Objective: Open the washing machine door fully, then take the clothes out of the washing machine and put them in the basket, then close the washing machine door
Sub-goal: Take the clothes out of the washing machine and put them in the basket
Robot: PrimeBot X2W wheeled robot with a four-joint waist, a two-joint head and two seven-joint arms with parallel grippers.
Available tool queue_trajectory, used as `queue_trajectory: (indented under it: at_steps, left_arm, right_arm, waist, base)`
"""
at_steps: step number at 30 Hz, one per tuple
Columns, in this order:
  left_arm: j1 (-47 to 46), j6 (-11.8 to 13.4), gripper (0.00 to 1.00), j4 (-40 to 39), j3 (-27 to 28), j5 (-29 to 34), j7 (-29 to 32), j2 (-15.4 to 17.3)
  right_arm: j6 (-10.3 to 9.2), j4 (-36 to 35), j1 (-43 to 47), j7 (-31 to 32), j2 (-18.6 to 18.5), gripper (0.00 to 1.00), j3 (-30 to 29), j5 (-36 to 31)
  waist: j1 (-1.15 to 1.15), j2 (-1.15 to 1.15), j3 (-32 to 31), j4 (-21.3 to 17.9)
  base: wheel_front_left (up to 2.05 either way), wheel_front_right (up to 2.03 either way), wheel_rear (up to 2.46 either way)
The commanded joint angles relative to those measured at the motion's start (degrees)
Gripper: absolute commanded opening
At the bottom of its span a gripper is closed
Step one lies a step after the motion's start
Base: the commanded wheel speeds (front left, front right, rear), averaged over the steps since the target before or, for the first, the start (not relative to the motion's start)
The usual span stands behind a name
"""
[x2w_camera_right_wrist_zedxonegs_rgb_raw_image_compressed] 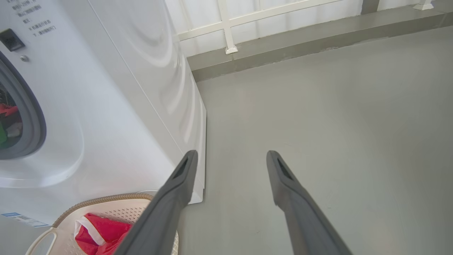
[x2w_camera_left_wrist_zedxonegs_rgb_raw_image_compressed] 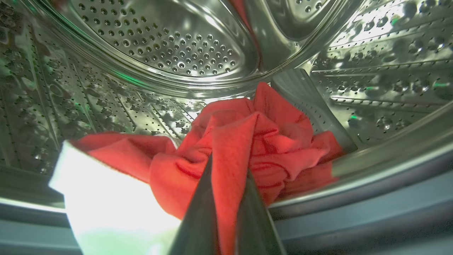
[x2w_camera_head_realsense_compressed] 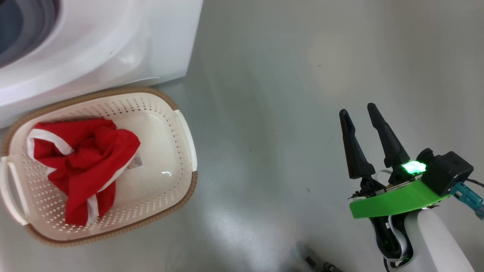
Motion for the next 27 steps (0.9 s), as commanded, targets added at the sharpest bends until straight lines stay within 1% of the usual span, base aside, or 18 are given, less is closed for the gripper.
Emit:
queue_trajectory:
  at_steps: [1,5,10,13,15,22,23,27]
  left_arm:
    - [0.55,-0.27,0.0,-1.98,0.54,-1.14,-0.28,2.28]
    - [2.18,-2.1,0.0,-5.46,2.68,-4.77,-0.28,0.13]
    - [6.15,-5.49,0.0,-11.48,7.59,-11.38,-0.28,-3.34]
    - [8.91,-7.75,0.0,-15.75,9.91,-14.18,-0.28,-5.72]
    - [10.8,-8.83,0.0,-18.53,11.26,-15.41,-0.28,-7.12]
    - [17.82,-11.21,0.0,-27.33,15.76,-17.57,-0.28,-11.41]
    - [17.82,-11.21,0.0,-27.33,15.76,-17.57,-0.28,-11.41]
    - [22.42,-12.06,0.0,-32.17,18.17,-18.25,-0.28,-13.94]
  right_arm:
    - [0.37,-1.15,0.11,-0.36,-0.62,1.0,0.71,-0.65]
    - [0.37,-0.93,0.24,-0.36,-0.62,1.0,0.03,-0.84]
    - [0.37,-0.54,0.42,-0.36,-0.62,1.0,-0.91,-1.37]
    - [0.37,-0.41,0.73,-0.36,-0.62,1.0,-1.68,-1.86]
    - [0.37,-0.3,0.98,-0.36,-0.62,1.0,-2.14,-2.2]
    - [0.37,-0.12,2.1,-0.36,-0.62,1.0,-3.41,-3.0]
    - [0.37,-0.12,2.1,-0.36,-0.62,1.0,-3.41,-3.0]
    - [0.37,0.07,3.22,-0.36,-0.62,1.0,-4.13,-3.29]
  waist:
    - [0.0,0.0,-0.6,0.7]
    - [0.0,0.0,-1.77,1.96]
    - [0.0,0.0,-3.9,3.93]
    - [0.0,0.0,-5.17,5.32]
    - [0.0,0.0,-5.99,6.21]
    - [0.0,0.0,-8.53,8.6]
    - [0.0,0.0,-8.53,8.6]
    - [0.0,0.0,-10.2,9.64]
  base:
    - [0.0,0.0,0.0]
    - [0.0,0.0,0.0]
    - [0.0,0.0,0.0]
    - [0.0,0.0,0.0]
    - [0.0,0.0,0.0]
    - [0.0,0.0,0.0]
    - [0.0,0.0,0.0]
    - [0.0,0.0,0.0]
